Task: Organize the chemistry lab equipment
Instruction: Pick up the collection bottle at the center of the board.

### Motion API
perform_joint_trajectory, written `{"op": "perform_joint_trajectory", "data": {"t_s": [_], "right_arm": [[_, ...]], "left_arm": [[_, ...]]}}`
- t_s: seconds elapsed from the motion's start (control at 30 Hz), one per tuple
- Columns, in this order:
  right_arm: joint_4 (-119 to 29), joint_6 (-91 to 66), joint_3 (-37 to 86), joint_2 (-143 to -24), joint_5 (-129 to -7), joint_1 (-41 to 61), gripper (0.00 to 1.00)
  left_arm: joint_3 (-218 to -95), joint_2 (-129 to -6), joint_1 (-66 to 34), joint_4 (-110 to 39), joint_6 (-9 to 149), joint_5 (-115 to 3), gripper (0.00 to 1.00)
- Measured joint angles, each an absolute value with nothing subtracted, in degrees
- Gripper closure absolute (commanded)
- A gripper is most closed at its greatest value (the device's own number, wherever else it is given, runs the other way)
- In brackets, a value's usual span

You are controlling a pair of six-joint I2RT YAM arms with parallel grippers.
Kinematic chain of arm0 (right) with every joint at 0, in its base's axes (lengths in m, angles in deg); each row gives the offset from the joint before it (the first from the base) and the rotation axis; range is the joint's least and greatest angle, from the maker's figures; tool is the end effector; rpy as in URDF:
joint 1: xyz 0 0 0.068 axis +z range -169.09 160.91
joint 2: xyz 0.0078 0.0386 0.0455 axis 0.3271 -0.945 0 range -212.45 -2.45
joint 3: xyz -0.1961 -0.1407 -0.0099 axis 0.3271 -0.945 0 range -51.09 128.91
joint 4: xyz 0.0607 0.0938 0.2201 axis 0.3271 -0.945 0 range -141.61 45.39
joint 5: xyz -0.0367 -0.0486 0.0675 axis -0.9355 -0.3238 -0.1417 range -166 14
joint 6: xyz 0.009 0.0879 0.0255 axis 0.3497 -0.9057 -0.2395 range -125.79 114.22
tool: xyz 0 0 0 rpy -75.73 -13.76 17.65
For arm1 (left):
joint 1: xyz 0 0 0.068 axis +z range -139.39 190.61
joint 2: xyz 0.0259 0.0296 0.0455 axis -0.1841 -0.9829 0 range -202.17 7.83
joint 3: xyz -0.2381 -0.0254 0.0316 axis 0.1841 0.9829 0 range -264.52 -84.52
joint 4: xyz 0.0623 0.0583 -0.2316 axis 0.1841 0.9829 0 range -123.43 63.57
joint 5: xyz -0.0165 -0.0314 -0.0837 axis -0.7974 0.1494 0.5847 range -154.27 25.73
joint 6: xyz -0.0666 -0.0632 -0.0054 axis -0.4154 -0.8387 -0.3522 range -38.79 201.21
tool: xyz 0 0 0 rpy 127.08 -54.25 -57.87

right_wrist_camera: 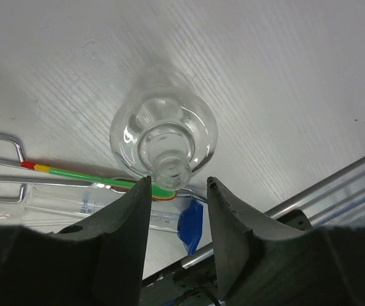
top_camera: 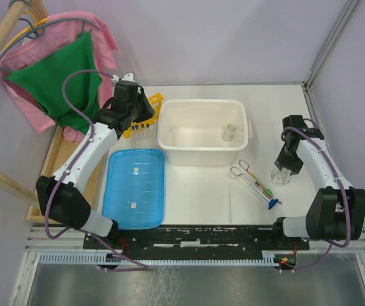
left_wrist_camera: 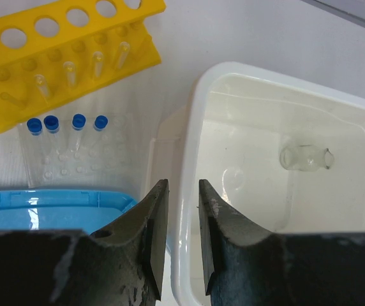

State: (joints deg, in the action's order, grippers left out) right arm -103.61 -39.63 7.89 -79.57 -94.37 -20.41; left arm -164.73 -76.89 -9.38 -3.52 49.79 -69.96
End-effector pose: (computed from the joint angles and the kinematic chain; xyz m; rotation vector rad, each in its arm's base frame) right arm 0.2382 -0.0315 0.1763 0.8998 2.6704 -0.3484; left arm 0.3419 -0.1157 0.2975 -0.2759 2.1792 -0.4036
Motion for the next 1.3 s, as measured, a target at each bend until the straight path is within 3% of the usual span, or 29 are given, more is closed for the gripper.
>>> {"op": "perform_joint_trajectory", "data": {"t_s": [0.63, 0.73, 0.87, 1.17, 1.3], "right_arm": [[-97.8, -35.7, 7.9, -85.8, -90.3, -21.9, 0.58], [-97.5, -35.6, 7.7, -86.1, -90.5, -21.9, 0.68], [-96.9, -35.7, 7.7, -85.6, -90.2, -21.8, 0.98], [-97.4, -35.5, 8.4, -85.4, -90.2, -21.9, 0.99], [-100.1, -35.1, 14.2, -85.4, -90.2, -21.9, 0.99]], "left_arm": [[-164.1, -76.9, -9.4, -3.3, 49.8, -71.4, 0.67], [-164.0, -76.9, -9.4, -3.3, 49.8, -71.4, 0.67], [-164.0, -76.9, -9.4, -3.3, 49.8, -71.4, 0.67], [-164.0, -76.9, -9.4, -3.3, 49.8, -71.4, 0.67], [-164.0, -76.9, -9.4, -3.3, 49.8, -71.4, 0.67]]}}
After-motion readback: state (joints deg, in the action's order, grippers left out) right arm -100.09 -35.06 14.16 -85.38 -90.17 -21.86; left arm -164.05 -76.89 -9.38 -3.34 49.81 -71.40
